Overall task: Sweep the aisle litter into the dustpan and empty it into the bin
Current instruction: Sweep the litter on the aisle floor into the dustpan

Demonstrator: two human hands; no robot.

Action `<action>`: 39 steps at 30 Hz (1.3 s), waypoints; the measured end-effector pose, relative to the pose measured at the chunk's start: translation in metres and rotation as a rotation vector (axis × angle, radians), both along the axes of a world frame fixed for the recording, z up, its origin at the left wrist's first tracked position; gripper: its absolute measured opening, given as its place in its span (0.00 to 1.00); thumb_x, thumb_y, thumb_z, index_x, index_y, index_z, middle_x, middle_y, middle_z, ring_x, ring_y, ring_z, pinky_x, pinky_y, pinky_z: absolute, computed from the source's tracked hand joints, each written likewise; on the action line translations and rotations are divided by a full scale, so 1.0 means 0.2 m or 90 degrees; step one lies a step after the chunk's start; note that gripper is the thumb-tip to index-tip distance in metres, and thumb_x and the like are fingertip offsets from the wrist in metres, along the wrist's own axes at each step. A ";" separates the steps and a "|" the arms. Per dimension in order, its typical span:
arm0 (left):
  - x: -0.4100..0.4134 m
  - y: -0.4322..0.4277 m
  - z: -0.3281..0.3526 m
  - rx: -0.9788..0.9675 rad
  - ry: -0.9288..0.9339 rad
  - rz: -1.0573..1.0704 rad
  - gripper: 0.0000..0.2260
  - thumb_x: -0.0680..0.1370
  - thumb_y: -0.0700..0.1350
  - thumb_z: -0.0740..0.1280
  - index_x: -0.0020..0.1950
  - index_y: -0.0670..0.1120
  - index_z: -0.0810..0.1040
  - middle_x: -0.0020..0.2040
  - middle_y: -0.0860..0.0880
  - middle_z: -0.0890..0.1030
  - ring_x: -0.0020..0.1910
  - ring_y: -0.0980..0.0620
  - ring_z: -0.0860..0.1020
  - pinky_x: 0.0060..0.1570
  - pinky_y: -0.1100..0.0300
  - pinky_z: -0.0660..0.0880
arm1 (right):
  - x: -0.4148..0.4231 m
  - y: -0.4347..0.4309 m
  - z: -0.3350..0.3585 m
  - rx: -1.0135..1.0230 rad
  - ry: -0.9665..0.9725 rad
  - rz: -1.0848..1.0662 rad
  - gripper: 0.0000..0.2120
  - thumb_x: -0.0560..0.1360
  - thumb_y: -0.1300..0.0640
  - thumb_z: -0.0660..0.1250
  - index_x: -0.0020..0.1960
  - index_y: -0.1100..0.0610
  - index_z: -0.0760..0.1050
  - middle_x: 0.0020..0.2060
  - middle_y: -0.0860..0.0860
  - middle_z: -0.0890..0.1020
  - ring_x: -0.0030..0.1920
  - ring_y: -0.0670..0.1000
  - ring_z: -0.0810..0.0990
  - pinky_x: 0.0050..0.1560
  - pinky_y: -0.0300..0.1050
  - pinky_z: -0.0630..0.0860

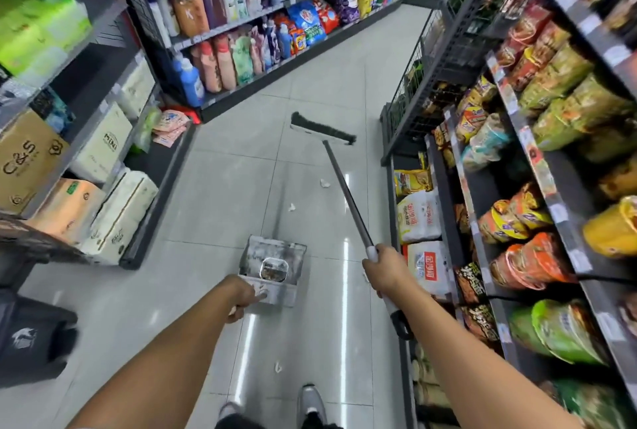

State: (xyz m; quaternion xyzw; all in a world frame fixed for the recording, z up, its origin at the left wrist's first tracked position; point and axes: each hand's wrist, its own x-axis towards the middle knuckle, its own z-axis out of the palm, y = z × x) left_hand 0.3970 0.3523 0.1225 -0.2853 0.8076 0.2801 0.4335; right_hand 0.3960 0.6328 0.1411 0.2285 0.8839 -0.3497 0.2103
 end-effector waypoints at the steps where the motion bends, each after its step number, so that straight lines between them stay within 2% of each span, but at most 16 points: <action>1: 0.01 0.00 -0.02 0.007 -0.016 -0.003 0.13 0.78 0.36 0.62 0.34 0.44 0.65 0.40 0.46 0.74 0.29 0.53 0.69 0.25 0.63 0.69 | 0.03 0.01 -0.01 -0.006 0.003 -0.006 0.15 0.76 0.59 0.60 0.61 0.61 0.74 0.48 0.59 0.80 0.41 0.58 0.80 0.30 0.44 0.75; 3: 0.03 -0.01 -0.12 0.018 -0.074 -0.019 0.11 0.78 0.34 0.60 0.36 0.42 0.68 0.40 0.43 0.73 0.27 0.52 0.68 0.24 0.63 0.67 | 0.09 0.00 -0.03 -0.012 -0.005 -0.041 0.12 0.76 0.60 0.61 0.57 0.63 0.75 0.43 0.57 0.79 0.36 0.56 0.77 0.26 0.42 0.74; 5: 0.03 -0.02 -0.16 0.017 -0.107 -0.020 0.08 0.77 0.32 0.57 0.39 0.39 0.69 0.35 0.43 0.70 0.22 0.51 0.65 0.23 0.64 0.63 | 0.12 -0.02 -0.10 -0.017 -0.005 -0.069 0.11 0.76 0.61 0.61 0.55 0.65 0.76 0.39 0.56 0.77 0.33 0.55 0.76 0.22 0.40 0.72; 9: 0.05 0.03 -0.25 0.003 -0.112 -0.010 0.01 0.75 0.35 0.60 0.45 0.39 0.71 0.32 0.41 0.74 0.23 0.49 0.67 0.28 0.63 0.67 | 0.11 -0.05 -0.28 -0.027 -0.025 -0.113 0.08 0.76 0.61 0.61 0.51 0.63 0.77 0.42 0.59 0.80 0.34 0.56 0.78 0.22 0.40 0.73; 12: 0.05 0.10 -0.28 -0.012 -0.114 -0.017 0.10 0.77 0.46 0.62 0.44 0.38 0.70 0.19 0.44 0.71 0.21 0.49 0.67 0.27 0.65 0.65 | 0.00 -0.03 -0.38 -0.051 -0.041 -0.139 0.09 0.75 0.63 0.61 0.51 0.66 0.76 0.41 0.59 0.79 0.31 0.55 0.76 0.19 0.36 0.71; 15: 0.00 0.19 -0.40 -0.007 -0.107 0.054 0.13 0.77 0.48 0.63 0.42 0.39 0.71 0.22 0.44 0.72 0.22 0.51 0.68 0.27 0.66 0.62 | -0.24 0.07 -0.51 -0.081 -0.069 -0.147 0.06 0.75 0.63 0.62 0.49 0.63 0.76 0.44 0.63 0.81 0.31 0.57 0.77 0.23 0.40 0.75; 17: -0.03 0.23 -0.49 -0.029 -0.092 0.057 0.14 0.77 0.50 0.64 0.45 0.37 0.74 0.25 0.45 0.73 0.26 0.49 0.72 0.30 0.63 0.66 | -0.42 0.13 -0.57 -0.096 -0.078 -0.151 0.04 0.74 0.64 0.61 0.45 0.64 0.74 0.41 0.63 0.79 0.30 0.57 0.77 0.25 0.43 0.76; 20: -0.13 0.29 -0.62 -0.084 -0.072 0.021 0.14 0.78 0.52 0.62 0.44 0.40 0.73 0.33 0.48 0.73 0.45 0.46 0.81 0.36 0.63 0.70 | -0.69 0.20 -0.69 -0.123 -0.081 -0.170 0.06 0.73 0.65 0.60 0.46 0.65 0.74 0.37 0.61 0.78 0.29 0.57 0.76 0.27 0.45 0.76; 22: -0.20 0.33 -0.68 -0.091 -0.068 0.028 0.14 0.79 0.52 0.61 0.47 0.40 0.73 0.40 0.46 0.78 0.51 0.46 0.81 0.41 0.63 0.72 | -0.83 0.23 -0.77 -0.160 -0.092 -0.182 0.06 0.74 0.64 0.61 0.49 0.65 0.73 0.37 0.60 0.76 0.30 0.57 0.76 0.31 0.46 0.76; 24: -0.28 0.37 -0.77 -0.090 -0.087 0.049 0.17 0.79 0.49 0.61 0.58 0.38 0.74 0.51 0.42 0.81 0.47 0.45 0.79 0.43 0.62 0.72 | -0.96 0.22 -0.86 -0.249 -0.123 -0.211 0.05 0.77 0.65 0.60 0.52 0.63 0.71 0.40 0.58 0.73 0.31 0.55 0.73 0.32 0.45 0.74; 25: -0.30 0.38 -0.83 -0.075 -0.108 0.077 0.17 0.78 0.48 0.61 0.59 0.36 0.75 0.49 0.39 0.81 0.43 0.44 0.78 0.40 0.61 0.72 | -1.01 0.21 -0.90 -0.293 -0.149 -0.238 0.05 0.78 0.66 0.59 0.53 0.62 0.70 0.41 0.57 0.71 0.30 0.54 0.72 0.32 0.43 0.72; 28: -0.34 0.41 -0.92 -0.029 -0.160 0.126 0.12 0.77 0.46 0.63 0.40 0.37 0.72 0.24 0.41 0.74 0.25 0.47 0.73 0.30 0.62 0.67 | -1.08 0.20 -0.99 -0.328 -0.221 -0.268 0.03 0.79 0.67 0.59 0.51 0.62 0.68 0.36 0.56 0.69 0.29 0.53 0.71 0.26 0.38 0.71; 30: -0.35 0.41 -0.96 -0.031 -0.165 0.145 0.13 0.76 0.46 0.64 0.35 0.41 0.68 0.15 0.46 0.68 0.17 0.50 0.67 0.27 0.64 0.66 | -1.05 0.18 -1.02 -0.301 -0.259 -0.240 0.04 0.79 0.68 0.57 0.50 0.61 0.67 0.33 0.55 0.68 0.28 0.52 0.69 0.23 0.37 0.68; 32: -0.34 0.41 -0.96 -0.031 -0.148 0.148 0.10 0.76 0.42 0.63 0.36 0.41 0.70 0.18 0.44 0.70 0.18 0.50 0.68 0.25 0.65 0.66 | -0.98 0.16 -1.04 -0.242 -0.266 -0.200 0.06 0.78 0.68 0.54 0.51 0.61 0.66 0.35 0.54 0.68 0.28 0.52 0.68 0.22 0.36 0.64; 34: -0.34 0.40 -0.94 -0.030 -0.126 0.148 0.06 0.76 0.38 0.59 0.40 0.39 0.71 0.27 0.41 0.74 0.21 0.48 0.72 0.25 0.65 0.67 | -0.90 0.13 -1.03 -0.186 -0.262 -0.160 0.08 0.77 0.67 0.52 0.53 0.61 0.66 0.37 0.54 0.68 0.28 0.51 0.69 0.22 0.34 0.61; 39: -0.28 0.33 -0.86 -0.019 -0.108 0.139 0.04 0.76 0.37 0.58 0.46 0.38 0.72 0.32 0.40 0.74 0.24 0.47 0.72 0.28 0.63 0.68 | -0.66 0.01 -0.88 -0.189 -0.282 -0.124 0.06 0.77 0.67 0.52 0.52 0.62 0.66 0.36 0.55 0.67 0.27 0.51 0.67 0.23 0.35 0.58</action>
